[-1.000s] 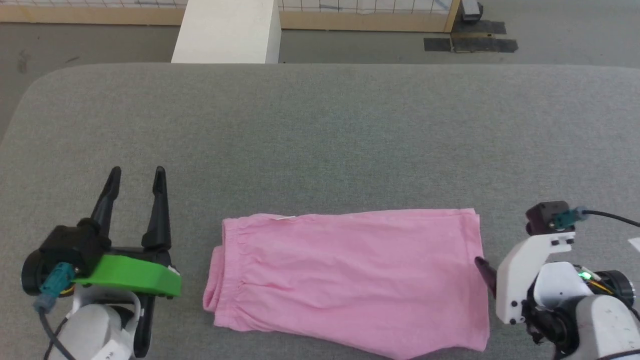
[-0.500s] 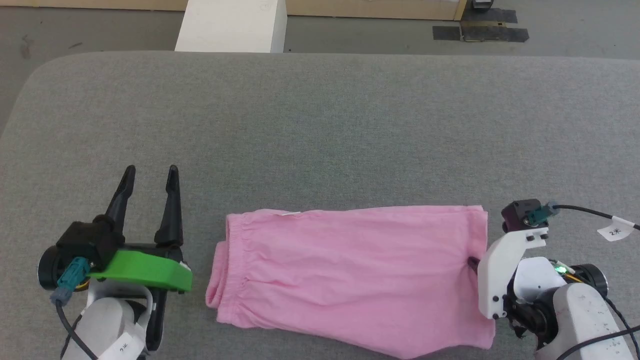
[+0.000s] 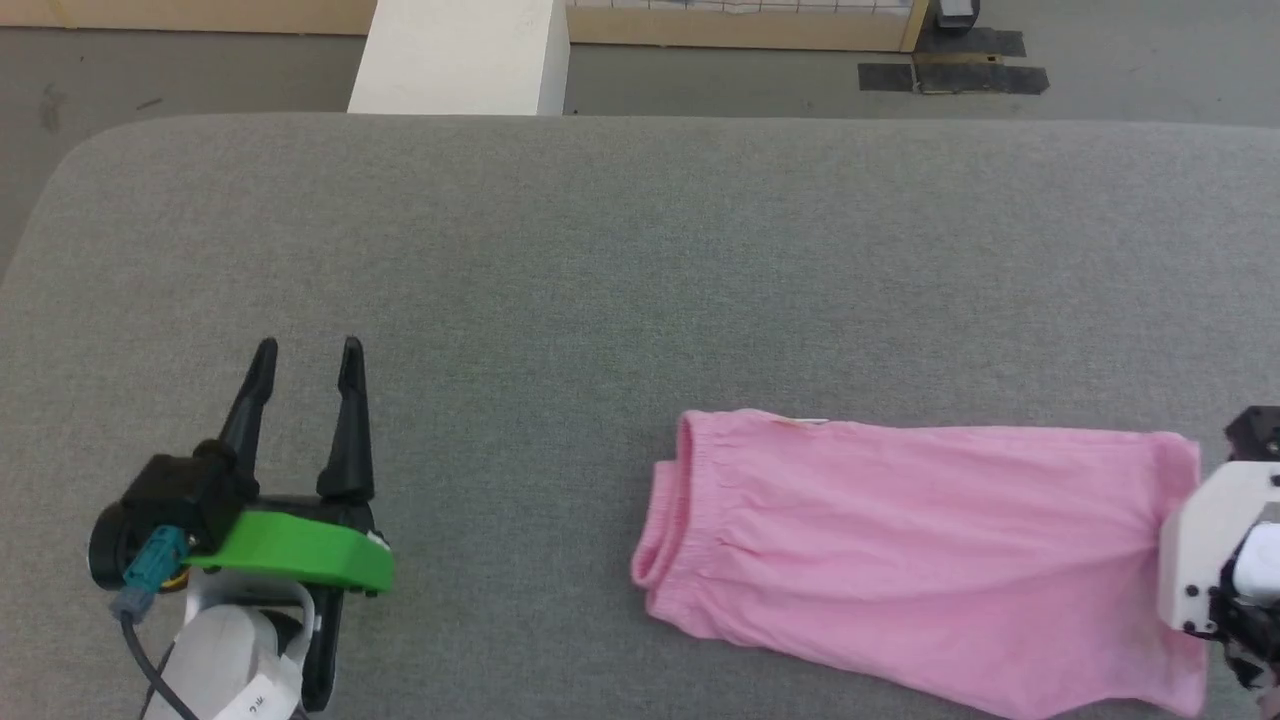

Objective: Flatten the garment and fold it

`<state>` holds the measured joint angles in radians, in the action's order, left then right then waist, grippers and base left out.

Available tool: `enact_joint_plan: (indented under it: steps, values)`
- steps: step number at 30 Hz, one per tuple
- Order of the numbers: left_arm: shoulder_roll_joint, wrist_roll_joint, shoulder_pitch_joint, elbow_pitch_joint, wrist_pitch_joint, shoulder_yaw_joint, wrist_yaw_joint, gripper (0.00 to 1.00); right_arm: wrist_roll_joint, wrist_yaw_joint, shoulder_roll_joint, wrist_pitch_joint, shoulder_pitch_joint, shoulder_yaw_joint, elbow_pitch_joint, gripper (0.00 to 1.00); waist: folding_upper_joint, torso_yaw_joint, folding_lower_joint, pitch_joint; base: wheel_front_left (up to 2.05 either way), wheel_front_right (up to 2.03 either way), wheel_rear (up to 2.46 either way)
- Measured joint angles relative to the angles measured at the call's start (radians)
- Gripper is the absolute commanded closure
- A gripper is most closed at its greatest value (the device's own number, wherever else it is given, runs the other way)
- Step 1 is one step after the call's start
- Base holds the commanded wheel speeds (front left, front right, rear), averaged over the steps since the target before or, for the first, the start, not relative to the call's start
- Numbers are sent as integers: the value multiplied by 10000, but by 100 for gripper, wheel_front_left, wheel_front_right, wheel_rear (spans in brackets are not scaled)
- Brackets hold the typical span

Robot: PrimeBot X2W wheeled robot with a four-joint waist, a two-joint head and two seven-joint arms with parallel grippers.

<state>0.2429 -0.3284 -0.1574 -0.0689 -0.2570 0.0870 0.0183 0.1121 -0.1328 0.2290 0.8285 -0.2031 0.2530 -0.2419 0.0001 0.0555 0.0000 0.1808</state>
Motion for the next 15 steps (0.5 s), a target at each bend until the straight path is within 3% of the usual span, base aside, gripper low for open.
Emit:
enact_joint_plan:
  steps: [6, 15]
  values:
    - [-127, -42, 127, -523, 0, 105, 146, 0, -165, 2, 397, 211, 42, -174, 136, 100, 0, -34, -1, -208, 0, 0, 0]
    - [-151, -48, 331, -754, -2, 128, 163, 0, 738, 2, 1484, 2640, 643, -2426, 3235, 100, 0, -67, 0, -616, 0, 0, 0]
